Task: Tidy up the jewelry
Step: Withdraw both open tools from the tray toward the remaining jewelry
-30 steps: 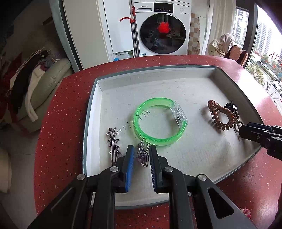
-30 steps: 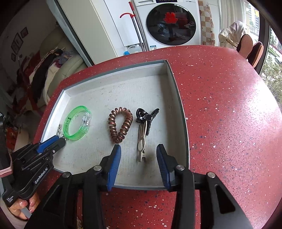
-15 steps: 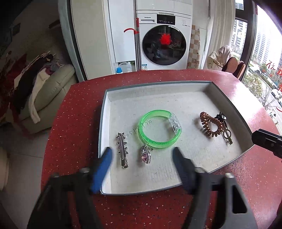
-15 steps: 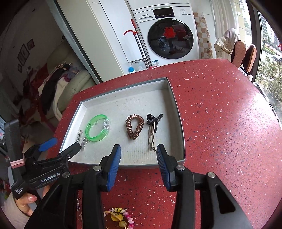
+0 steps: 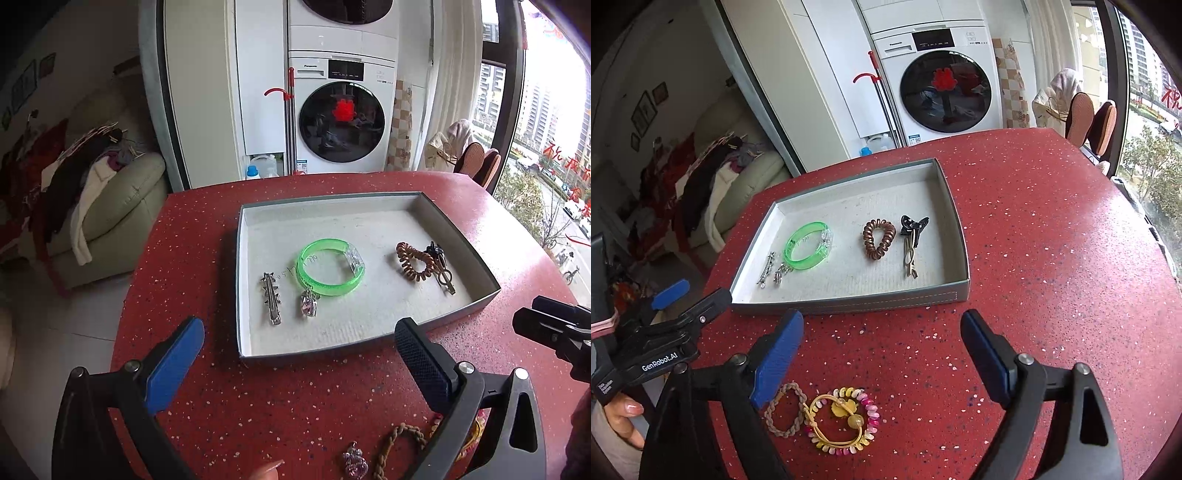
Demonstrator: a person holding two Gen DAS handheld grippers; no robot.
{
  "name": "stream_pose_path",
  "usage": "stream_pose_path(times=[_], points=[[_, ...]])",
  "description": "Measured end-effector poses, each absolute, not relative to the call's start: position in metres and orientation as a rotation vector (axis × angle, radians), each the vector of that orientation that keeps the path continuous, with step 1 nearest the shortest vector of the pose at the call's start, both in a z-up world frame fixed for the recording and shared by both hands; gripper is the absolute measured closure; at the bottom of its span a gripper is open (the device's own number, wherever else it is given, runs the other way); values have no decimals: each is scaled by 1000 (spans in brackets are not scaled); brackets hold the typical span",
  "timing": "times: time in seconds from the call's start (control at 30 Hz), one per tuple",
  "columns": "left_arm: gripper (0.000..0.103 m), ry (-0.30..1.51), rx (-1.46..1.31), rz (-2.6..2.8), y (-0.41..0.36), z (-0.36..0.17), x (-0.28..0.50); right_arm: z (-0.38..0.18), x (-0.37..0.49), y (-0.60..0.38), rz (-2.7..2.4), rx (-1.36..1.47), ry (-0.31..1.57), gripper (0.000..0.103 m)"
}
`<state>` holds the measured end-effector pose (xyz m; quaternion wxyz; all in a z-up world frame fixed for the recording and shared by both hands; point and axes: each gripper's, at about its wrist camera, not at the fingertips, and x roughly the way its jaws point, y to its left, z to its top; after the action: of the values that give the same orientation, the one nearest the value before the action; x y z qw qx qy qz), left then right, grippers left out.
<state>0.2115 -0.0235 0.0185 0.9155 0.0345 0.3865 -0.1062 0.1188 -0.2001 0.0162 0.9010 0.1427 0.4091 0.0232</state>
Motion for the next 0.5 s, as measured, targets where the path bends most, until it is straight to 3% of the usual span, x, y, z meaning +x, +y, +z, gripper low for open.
stream_pose_path(times=[0.5], points=[[0, 902, 75, -166, -2, -27, 152, -17, 71, -186, 53, 286, 953, 7]])
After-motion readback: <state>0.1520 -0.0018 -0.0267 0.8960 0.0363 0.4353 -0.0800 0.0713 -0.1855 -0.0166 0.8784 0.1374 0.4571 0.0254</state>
